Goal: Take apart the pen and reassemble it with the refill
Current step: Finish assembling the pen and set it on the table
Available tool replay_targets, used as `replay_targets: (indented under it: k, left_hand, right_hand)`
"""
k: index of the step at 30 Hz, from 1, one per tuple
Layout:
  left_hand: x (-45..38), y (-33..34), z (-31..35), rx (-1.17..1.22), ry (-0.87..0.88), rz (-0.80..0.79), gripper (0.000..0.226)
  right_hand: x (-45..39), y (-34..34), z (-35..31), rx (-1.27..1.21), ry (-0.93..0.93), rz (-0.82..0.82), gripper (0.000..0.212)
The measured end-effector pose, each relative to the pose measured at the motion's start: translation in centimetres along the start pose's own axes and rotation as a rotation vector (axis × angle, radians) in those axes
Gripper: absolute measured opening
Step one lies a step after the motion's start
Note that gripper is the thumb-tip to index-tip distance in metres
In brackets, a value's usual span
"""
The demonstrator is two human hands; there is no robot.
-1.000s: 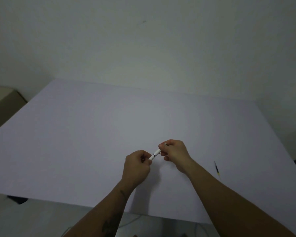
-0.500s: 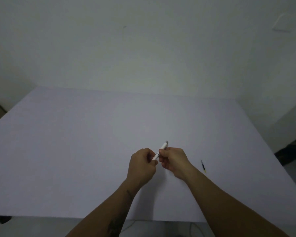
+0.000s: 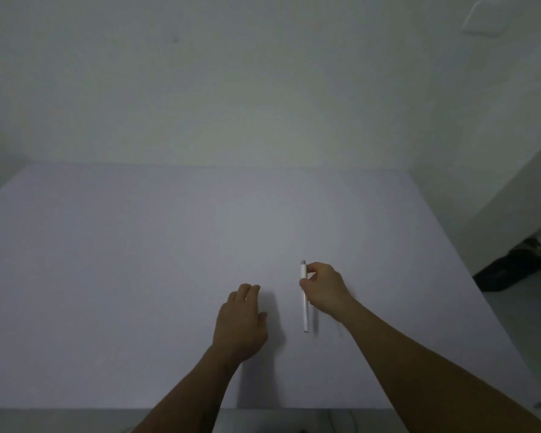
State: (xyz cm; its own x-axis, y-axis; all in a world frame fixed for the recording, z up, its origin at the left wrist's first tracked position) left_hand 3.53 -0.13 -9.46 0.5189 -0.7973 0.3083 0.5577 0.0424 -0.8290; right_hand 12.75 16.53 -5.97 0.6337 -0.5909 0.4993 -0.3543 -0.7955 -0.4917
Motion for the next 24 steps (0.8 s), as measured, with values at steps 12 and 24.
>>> replay_targets:
  k: [12, 24]
  left_hand:
    - [0.1, 4.9, -2.6, -0.306, -0.171, -0.258, 0.083]
    - [0.1, 5.3, -3.9, -0.324, -0.114, -0.217, 0.083]
  right_hand:
    - [-2.0, 2.7, 3.6, 0.463, 0.049, -0.085, 0.029]
    - [-2.3, 2.8, 2.9, 0.514, 0.064, -0.096, 0.041]
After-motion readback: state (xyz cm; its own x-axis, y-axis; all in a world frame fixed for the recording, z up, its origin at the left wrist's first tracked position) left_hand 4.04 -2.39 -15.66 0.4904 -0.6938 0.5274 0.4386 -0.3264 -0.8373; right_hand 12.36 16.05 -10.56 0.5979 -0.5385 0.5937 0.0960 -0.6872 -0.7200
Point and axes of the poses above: each hand's wrist, its own x-axis away from the middle knuckle, its own y-axis out of the palm, z = x × y, the point moved 1 cm from there along -x, towards the middle knuckle, and after that the axes turned 12 degrees about -z, right-handed, at the moved point
